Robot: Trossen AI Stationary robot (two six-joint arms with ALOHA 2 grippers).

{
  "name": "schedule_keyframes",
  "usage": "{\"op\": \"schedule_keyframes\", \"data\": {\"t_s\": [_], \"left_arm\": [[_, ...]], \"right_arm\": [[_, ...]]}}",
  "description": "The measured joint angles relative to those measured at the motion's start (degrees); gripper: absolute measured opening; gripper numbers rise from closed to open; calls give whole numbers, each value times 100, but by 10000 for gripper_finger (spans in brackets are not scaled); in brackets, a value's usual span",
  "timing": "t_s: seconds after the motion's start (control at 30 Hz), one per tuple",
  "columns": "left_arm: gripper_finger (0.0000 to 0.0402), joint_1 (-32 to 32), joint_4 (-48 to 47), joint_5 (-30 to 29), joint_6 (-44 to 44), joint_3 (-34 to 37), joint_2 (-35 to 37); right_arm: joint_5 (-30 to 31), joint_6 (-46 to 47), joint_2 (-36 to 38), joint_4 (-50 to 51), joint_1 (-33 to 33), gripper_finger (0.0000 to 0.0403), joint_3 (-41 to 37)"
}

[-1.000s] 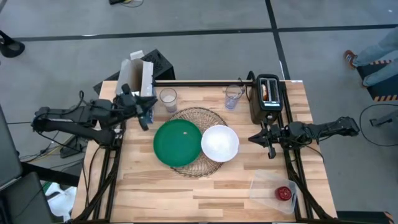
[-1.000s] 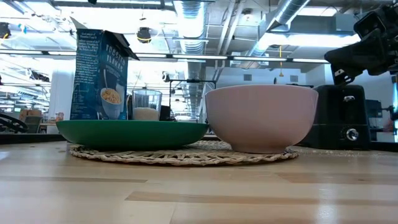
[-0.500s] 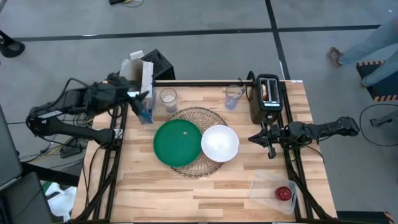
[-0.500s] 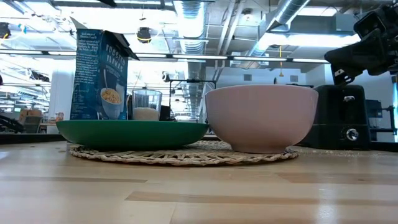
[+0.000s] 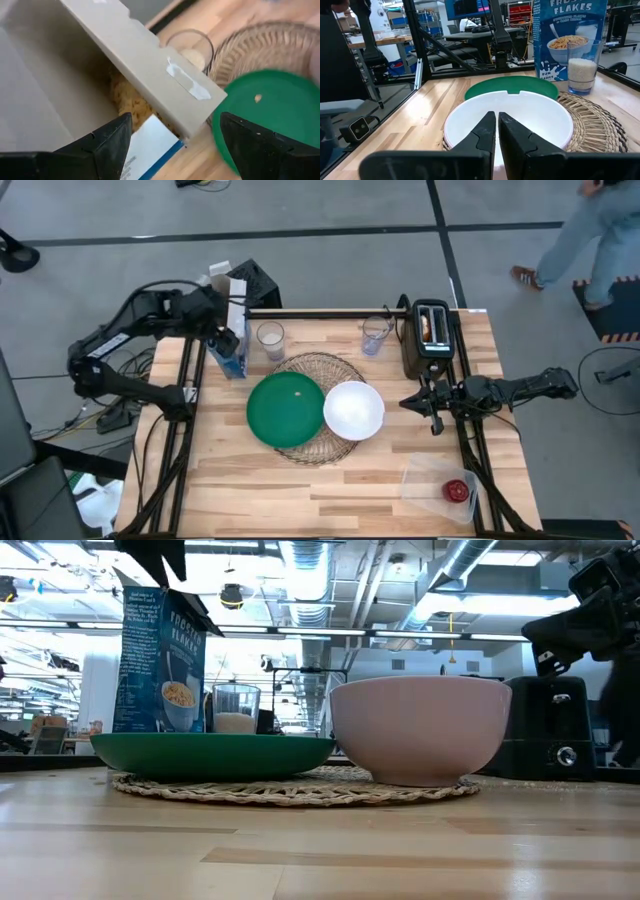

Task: Arrange a breakfast setting
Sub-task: Pour the cereal into the white bowl

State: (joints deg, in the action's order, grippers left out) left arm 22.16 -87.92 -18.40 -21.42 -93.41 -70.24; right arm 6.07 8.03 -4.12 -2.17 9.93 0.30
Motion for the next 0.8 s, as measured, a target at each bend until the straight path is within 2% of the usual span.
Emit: {"op": "schedule_keyframes", "data": {"t_s": [0.3, 0.8], "left_arm": [[291, 182, -212, 257, 337, -4, -395], [291, 296, -214, 233, 715, 2, -774]], "right_arm": [[0, 0, 0, 0, -1, 51, 0], [0, 0, 0, 1, 0, 51, 0]]}}
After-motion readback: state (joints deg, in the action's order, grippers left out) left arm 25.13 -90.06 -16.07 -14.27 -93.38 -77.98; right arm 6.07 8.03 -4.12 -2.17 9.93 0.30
